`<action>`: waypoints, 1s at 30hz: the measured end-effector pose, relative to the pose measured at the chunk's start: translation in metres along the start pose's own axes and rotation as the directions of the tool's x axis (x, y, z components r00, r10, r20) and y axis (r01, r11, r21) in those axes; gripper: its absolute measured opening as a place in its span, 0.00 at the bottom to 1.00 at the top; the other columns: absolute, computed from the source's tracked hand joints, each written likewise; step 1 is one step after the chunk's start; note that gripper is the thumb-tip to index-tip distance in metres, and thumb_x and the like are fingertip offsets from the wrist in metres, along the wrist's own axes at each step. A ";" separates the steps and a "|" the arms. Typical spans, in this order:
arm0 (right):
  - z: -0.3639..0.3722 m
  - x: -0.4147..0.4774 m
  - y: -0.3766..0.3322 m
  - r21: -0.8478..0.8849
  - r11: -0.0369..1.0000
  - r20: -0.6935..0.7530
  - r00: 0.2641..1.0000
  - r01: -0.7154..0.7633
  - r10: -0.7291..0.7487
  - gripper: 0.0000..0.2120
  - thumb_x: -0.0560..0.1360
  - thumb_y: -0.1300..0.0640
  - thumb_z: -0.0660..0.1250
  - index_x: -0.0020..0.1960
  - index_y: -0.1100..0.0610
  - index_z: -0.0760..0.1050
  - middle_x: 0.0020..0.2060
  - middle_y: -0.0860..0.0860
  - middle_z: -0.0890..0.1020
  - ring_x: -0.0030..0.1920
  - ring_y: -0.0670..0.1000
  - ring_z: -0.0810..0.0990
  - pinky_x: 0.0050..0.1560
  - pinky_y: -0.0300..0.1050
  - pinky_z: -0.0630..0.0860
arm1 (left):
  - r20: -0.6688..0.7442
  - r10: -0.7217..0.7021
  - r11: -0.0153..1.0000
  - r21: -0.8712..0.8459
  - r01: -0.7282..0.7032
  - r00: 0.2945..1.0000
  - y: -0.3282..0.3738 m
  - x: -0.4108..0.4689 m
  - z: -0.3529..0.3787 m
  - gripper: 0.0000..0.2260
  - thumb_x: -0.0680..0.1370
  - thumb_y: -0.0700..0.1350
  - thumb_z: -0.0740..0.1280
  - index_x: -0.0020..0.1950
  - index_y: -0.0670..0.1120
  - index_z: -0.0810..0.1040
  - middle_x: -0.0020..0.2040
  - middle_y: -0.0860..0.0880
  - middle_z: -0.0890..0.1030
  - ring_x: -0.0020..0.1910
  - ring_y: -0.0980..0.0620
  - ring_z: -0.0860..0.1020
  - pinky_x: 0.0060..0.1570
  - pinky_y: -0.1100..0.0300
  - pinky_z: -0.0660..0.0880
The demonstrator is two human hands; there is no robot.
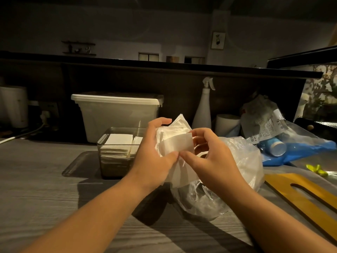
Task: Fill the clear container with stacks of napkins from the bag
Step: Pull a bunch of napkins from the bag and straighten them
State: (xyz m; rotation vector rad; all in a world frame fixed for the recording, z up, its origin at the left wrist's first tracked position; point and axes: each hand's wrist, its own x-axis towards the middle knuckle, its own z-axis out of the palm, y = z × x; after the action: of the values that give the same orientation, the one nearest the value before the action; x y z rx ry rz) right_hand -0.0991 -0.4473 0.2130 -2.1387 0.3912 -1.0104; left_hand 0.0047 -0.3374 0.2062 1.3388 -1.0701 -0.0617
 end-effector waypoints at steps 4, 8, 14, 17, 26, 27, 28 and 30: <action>0.000 0.001 -0.001 0.088 0.995 0.007 0.999 -0.052 0.051 0.20 0.71 0.51 0.77 0.59 0.47 0.72 0.49 0.41 0.79 0.46 0.42 0.78 0.37 0.26 0.75 | -0.009 0.026 1.000 0.002 -0.026 1.000 -0.001 0.000 -0.001 0.31 0.76 0.37 0.72 0.64 0.67 0.62 0.58 0.66 0.69 0.54 0.65 0.75 0.38 0.72 0.76; -0.001 0.002 0.001 0.173 0.982 0.025 0.997 -0.082 0.079 0.17 0.70 0.53 0.77 0.55 0.50 0.75 0.48 0.42 0.80 0.46 0.43 0.80 0.37 0.27 0.76 | -0.005 0.053 0.999 0.013 -0.052 0.999 -0.002 0.000 -0.001 0.32 0.75 0.36 0.72 0.63 0.68 0.63 0.58 0.68 0.69 0.54 0.65 0.75 0.38 0.72 0.76; 0.000 0.001 0.005 0.071 0.997 -0.041 0.999 0.036 -0.033 0.07 0.72 0.55 0.76 0.45 0.52 0.78 0.42 0.45 0.82 0.45 0.46 0.80 0.42 0.37 0.79 | -0.015 0.058 0.998 -0.034 -0.058 0.998 -0.003 0.002 0.000 0.31 0.75 0.33 0.72 0.63 0.65 0.65 0.58 0.63 0.72 0.54 0.68 0.75 0.41 0.70 0.78; 0.002 0.000 0.005 0.023 0.996 -0.031 0.995 0.092 -0.091 0.07 0.72 0.55 0.77 0.44 0.51 0.79 0.41 0.44 0.82 0.43 0.46 0.80 0.41 0.38 0.79 | -0.031 0.029 0.998 -0.057 -0.031 0.999 -0.003 0.002 -0.002 0.31 0.75 0.34 0.72 0.65 0.64 0.65 0.60 0.60 0.73 0.56 0.58 0.76 0.44 0.66 0.80; 0.000 0.002 0.004 0.141 0.989 -0.021 0.998 -0.052 0.056 0.02 0.77 0.53 0.70 0.49 0.51 0.80 0.43 0.44 0.84 0.45 0.44 0.83 0.41 0.39 0.81 | 0.029 -0.200 0.934 -0.297 0.199 0.979 0.000 0.005 -0.004 0.25 0.76 0.34 0.68 0.65 0.59 0.69 0.59 0.49 0.76 0.53 0.48 0.79 0.43 0.58 0.81; 0.000 0.002 0.004 0.169 0.983 -0.020 0.997 -0.073 0.078 0.02 0.78 0.53 0.69 0.49 0.51 0.79 0.44 0.44 0.84 0.45 0.44 0.83 0.41 0.39 0.80 | 0.037 -0.223 0.917 -0.330 0.223 0.974 0.002 0.005 -0.005 0.22 0.77 0.35 0.66 0.65 0.59 0.70 0.59 0.47 0.76 0.53 0.46 0.79 0.44 0.55 0.80; -0.001 0.003 0.003 0.197 0.976 -0.020 0.995 -0.095 0.101 0.02 0.78 0.54 0.68 0.49 0.52 0.79 0.44 0.45 0.84 0.45 0.45 0.83 0.40 0.39 0.79 | 0.044 -0.243 0.900 -0.362 0.242 0.969 0.003 0.006 -0.007 0.20 0.78 0.36 0.63 0.64 0.58 0.71 0.59 0.45 0.77 0.53 0.44 0.78 0.45 0.52 0.80; -0.002 0.004 0.001 0.254 0.956 -0.017 0.988 -0.147 0.157 0.01 0.78 0.57 0.67 0.48 0.54 0.77 0.45 0.48 0.83 0.46 0.48 0.82 0.41 0.39 0.77 | 0.043 -0.273 0.878 -0.397 0.267 0.961 0.005 0.008 -0.010 0.19 0.79 0.37 0.59 0.64 0.58 0.73 0.59 0.45 0.77 0.52 0.43 0.78 0.45 0.50 0.79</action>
State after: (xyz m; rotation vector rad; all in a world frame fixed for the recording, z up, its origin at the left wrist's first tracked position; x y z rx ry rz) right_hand -0.0982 -0.4511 0.2151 -1.8361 0.4151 -0.9585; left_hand 0.0128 -0.3333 0.2159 1.1009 -0.7961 -0.4572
